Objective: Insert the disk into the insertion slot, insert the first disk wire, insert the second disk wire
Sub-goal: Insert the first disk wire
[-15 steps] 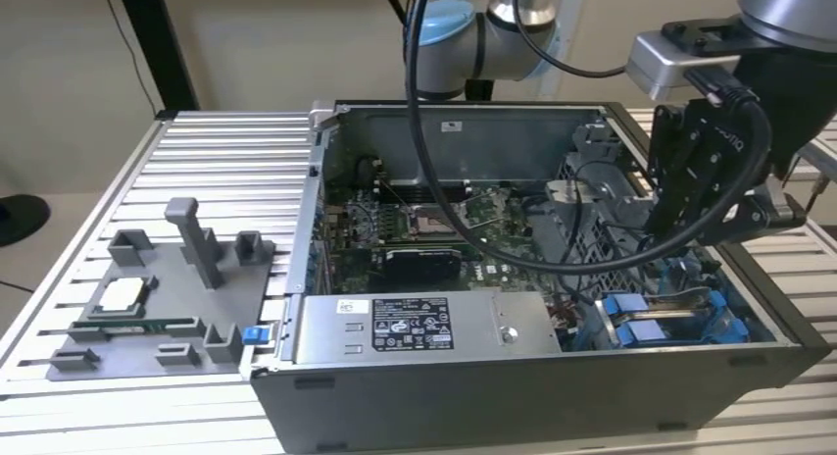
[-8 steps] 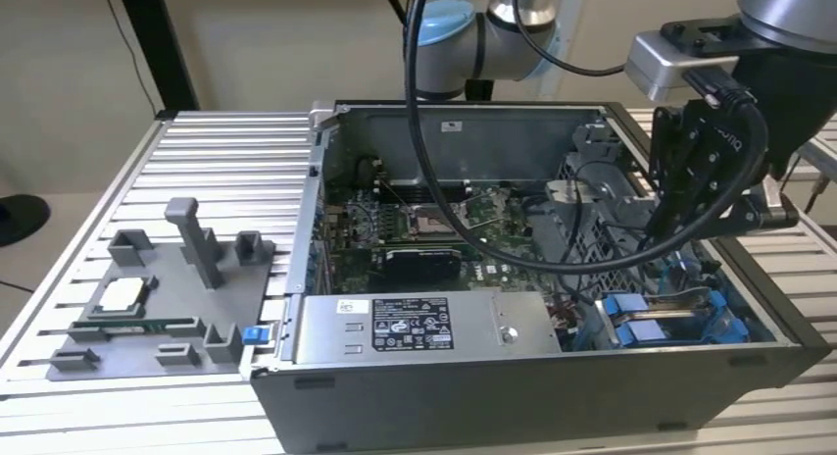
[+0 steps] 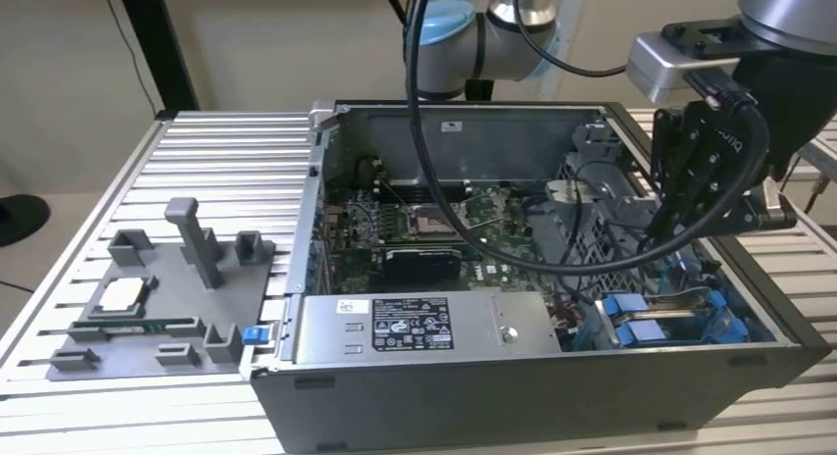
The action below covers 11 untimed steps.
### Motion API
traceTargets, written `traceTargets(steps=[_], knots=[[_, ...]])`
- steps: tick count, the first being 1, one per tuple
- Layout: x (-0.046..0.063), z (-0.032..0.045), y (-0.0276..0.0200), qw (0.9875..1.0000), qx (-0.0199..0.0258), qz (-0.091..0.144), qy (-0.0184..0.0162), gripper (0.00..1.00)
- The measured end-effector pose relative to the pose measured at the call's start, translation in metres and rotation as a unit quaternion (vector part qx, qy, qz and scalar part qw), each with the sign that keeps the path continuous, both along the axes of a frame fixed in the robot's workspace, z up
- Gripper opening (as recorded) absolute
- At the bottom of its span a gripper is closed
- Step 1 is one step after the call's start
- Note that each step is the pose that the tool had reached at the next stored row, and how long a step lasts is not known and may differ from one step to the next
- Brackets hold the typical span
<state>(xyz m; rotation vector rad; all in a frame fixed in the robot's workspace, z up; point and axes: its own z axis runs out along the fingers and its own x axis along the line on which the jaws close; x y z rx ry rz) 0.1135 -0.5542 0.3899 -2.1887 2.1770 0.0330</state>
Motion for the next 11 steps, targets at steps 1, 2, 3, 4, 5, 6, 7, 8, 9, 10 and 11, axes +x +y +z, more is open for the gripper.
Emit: traceTargets(steps=[1, 2, 3, 4, 5, 6, 7, 8, 9, 10, 11], knots=[[0.002, -0.0003, -0.0001, 1.0, -0.0001, 0.0, 0.0001, 0.0], [0.004, -0.0006, -0.0003, 1.0, -0.0002, 0.0, 0.0005, 0.0], [0.007, -0.0011, -0.0006, 1.0, -0.0001, 0.0, 0.0011, 0.0], [0.01, -0.0014, -0.001, 1.0, -0.0002, 0.0, 0.0017, 0.0], [0.012, -0.0019, -0.0014, 1.0, -0.0002, 0.0, 0.0023, 0.0], [0.014, -0.0023, -0.002, 1.0, -0.0002, 0.0, 0.0029, 0.0], [0.015, -0.0028, -0.0026, 1.0, -0.0002, 0.0, 0.0035, 0.0], [0.016, -0.0032, -0.0034, 1.0, -0.0002, 0.0, 0.0041, 0.0], [0.017, -0.0038, -0.0047, 1.0, -0.0001, 0.0, 0.0047, 0.0], [0.017, -0.0042, -0.0059, 1.0, -0.0001, -0.001, 0.0054, 0.0], [0.018, -0.0047, -0.0075, 1.0, -0.0001, -0.001, 0.0065, 0.0]])
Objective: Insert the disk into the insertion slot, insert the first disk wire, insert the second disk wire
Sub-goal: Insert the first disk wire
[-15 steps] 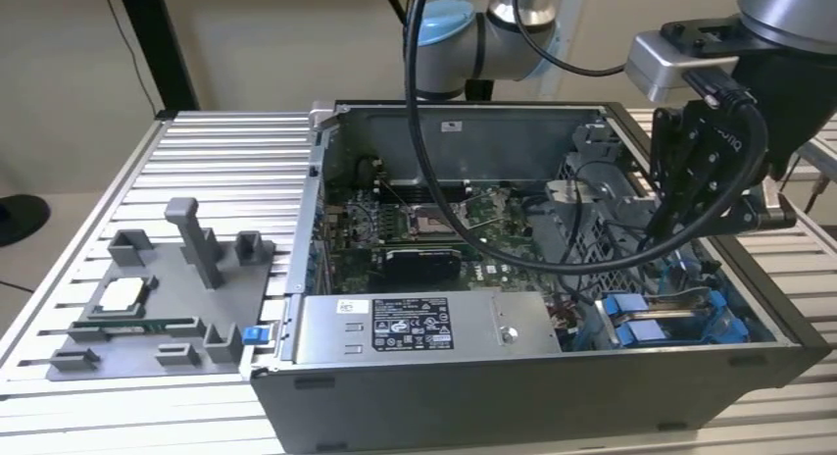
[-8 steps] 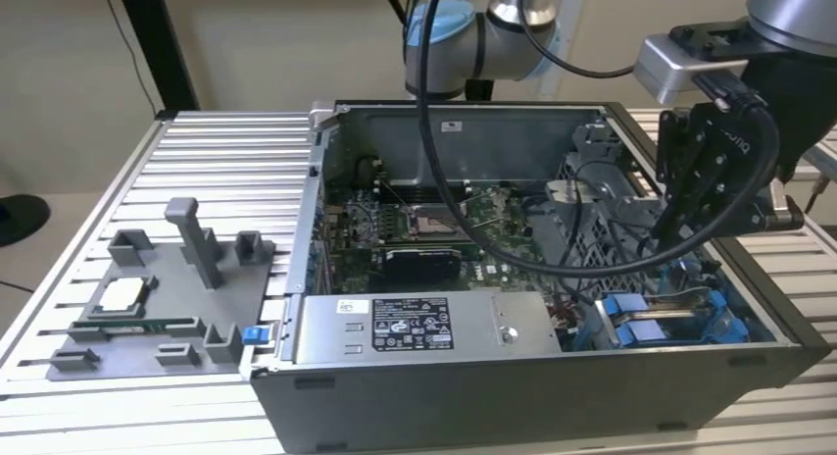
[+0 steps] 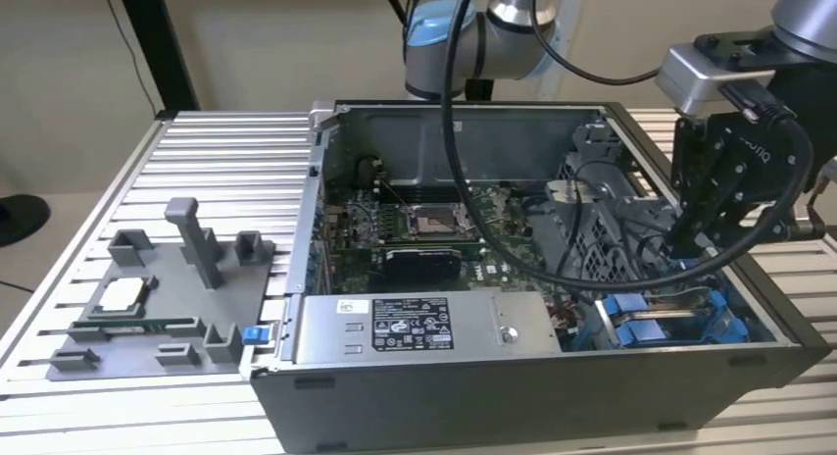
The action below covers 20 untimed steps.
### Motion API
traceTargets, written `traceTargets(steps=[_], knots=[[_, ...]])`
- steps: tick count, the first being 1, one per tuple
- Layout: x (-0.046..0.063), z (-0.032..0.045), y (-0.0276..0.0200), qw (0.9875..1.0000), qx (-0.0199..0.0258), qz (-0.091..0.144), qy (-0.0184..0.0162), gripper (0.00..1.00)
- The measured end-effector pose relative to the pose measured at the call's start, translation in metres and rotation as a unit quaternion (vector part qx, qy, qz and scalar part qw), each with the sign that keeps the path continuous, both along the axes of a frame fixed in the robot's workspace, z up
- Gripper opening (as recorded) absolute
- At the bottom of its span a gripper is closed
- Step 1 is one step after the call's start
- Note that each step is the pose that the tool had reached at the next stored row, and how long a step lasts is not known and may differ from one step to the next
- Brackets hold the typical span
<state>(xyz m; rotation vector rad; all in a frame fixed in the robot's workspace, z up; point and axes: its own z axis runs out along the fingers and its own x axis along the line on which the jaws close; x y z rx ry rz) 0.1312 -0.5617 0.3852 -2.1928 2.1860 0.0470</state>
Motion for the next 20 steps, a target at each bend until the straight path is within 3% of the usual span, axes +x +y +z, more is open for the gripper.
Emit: traceTargets(steps=[7, 20], knots=[[0.001, -0.0039, -0.0098, 1.0, 0.0, -0.003, 0.0068, 0.0], [0.011, -0.0168, -0.0116, 1.0, -0.0006, -0.003, 0.0069, 0.0]])
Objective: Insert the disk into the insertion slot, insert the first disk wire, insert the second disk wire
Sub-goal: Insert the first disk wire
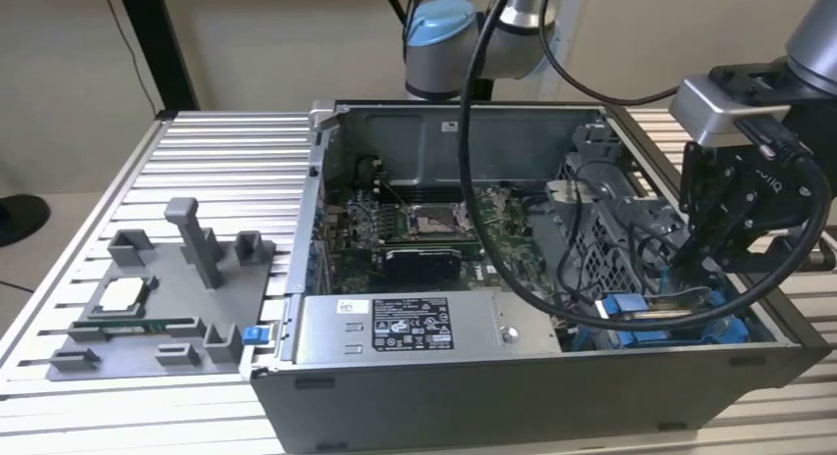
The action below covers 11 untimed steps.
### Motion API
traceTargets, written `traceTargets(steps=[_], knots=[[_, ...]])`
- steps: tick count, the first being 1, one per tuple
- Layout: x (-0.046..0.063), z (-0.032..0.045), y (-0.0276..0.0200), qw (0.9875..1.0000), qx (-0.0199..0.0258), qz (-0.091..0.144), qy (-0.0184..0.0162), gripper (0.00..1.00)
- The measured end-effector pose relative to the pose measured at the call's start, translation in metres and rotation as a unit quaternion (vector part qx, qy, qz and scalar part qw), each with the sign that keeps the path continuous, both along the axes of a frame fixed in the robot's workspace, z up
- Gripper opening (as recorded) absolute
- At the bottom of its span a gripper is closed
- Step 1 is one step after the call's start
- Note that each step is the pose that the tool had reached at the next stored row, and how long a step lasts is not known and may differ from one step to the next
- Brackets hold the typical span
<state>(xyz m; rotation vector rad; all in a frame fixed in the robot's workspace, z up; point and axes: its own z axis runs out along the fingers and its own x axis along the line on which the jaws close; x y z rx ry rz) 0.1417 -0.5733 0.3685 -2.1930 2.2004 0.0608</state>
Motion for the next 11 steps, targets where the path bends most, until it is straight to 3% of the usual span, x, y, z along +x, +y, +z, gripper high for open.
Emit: traceTargets(steps=[11], knots=[[0.007, -0.016, 0.0, 1.0, -0.0003, 0.003, -0.0002, 0.0]])
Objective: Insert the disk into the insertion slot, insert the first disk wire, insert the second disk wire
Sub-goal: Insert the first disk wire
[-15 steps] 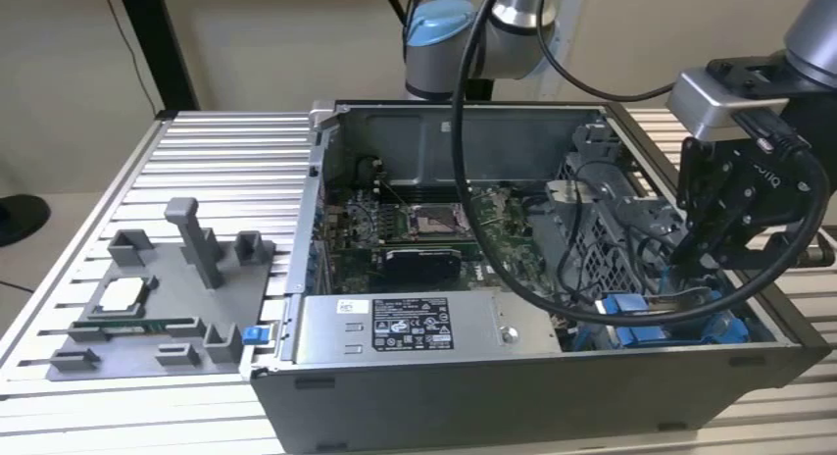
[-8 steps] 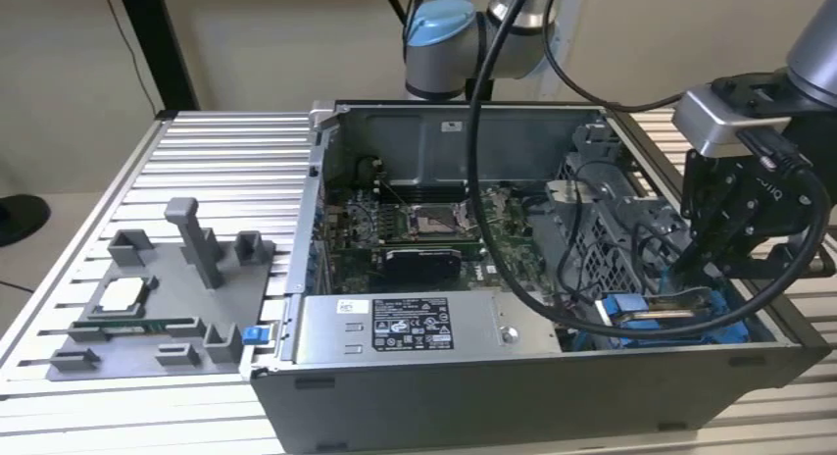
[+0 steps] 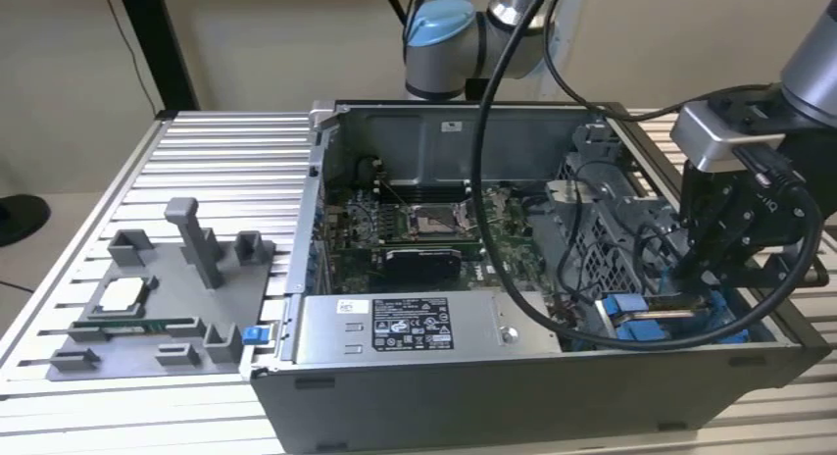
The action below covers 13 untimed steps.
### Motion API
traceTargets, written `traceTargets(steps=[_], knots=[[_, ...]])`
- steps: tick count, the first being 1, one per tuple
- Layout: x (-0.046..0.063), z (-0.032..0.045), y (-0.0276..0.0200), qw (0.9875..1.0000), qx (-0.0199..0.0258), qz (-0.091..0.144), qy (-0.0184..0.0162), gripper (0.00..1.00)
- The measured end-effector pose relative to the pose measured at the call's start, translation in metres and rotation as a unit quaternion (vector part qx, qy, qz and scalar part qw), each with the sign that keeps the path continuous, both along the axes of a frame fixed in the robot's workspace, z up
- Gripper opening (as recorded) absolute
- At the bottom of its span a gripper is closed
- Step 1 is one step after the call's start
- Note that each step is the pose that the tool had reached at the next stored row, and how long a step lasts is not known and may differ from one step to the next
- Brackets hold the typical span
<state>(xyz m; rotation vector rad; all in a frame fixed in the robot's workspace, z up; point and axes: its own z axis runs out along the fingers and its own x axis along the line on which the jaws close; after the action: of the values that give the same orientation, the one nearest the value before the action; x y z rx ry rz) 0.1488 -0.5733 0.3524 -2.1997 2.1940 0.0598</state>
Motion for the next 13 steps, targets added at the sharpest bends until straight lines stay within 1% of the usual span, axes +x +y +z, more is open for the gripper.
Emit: traceTargets(steps=[5, 13], knots=[[0.0016, -0.0062, 0.0004, 1.0, -0.0001, 0.001, 0.0, 0.0], [0.004, -0.0096, 0.0009, 1.0, -0.0001, 0.002, 0.0, 0.0]])
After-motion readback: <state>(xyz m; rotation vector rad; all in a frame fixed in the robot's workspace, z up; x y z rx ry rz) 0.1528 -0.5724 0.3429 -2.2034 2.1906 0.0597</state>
